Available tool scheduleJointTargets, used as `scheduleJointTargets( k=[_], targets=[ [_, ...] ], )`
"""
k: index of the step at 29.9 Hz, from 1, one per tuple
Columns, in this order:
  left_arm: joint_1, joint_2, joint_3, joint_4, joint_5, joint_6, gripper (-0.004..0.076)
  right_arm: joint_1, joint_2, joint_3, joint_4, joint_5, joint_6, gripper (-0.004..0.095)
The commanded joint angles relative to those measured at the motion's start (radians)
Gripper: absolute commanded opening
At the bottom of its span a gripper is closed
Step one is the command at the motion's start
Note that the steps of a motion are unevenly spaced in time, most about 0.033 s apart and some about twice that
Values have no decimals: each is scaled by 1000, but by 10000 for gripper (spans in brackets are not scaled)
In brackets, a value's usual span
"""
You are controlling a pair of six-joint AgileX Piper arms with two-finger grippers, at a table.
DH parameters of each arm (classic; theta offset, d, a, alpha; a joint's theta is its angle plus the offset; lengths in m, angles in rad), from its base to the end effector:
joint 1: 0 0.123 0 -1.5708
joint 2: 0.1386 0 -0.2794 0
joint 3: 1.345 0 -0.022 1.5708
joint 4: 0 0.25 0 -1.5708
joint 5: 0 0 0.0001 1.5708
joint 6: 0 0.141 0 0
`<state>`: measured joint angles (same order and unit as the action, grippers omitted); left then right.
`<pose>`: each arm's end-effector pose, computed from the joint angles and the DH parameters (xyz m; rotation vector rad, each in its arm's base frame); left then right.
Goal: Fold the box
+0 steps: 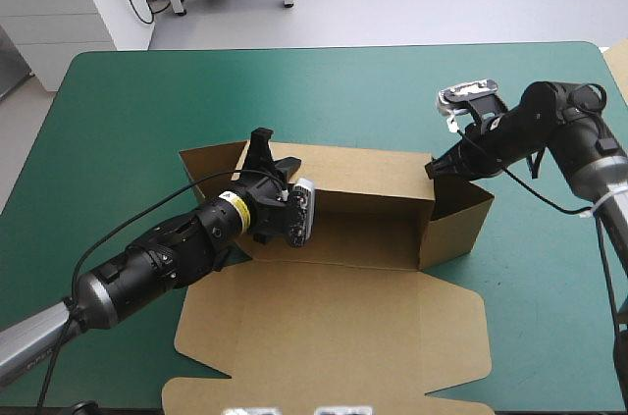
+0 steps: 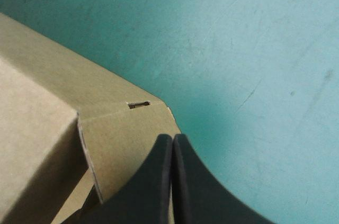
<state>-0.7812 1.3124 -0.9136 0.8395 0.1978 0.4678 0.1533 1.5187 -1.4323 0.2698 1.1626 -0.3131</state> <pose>0.2540 -0.2227 0.2846 1.7111 1.1158 0.4739 0.3210 0.0845 0.2988 -0.5495 2.6407 0.3202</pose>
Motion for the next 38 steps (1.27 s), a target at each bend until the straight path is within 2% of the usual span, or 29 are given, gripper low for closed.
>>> scheduleJointTargets(
  k=[1,6,12,15,18,26,33,38],
  targets=[
    [-9,7,-9,-30,29,-31,-8,3,-82,51,38,83,-32,-21],
    [-9,7,-11,2,29,-34,-8,3,-164,183,71,33,-64,-21],
    [-9,7,-11,3,27,-34,-8,3,-288,297,201,22,-167,-21],
    [-9,7,-11,3,25,-34,-8,3,-346,306,200,19,-167,-21],
    [-9,7,-11,11,25,-34,-8,3,-389,306,219,82,-170,-21],
    [-9,7,-11,57,23,-34,-8,7,-495,333,248,83,-167,-21],
    [-7,7,-11,63,23,-34,-8,7,-563,333,339,83,-185,-21],
    [-7,7,-11,63,23,-34,-8,7,-607,327,344,81,-213,-21]
  ],
)
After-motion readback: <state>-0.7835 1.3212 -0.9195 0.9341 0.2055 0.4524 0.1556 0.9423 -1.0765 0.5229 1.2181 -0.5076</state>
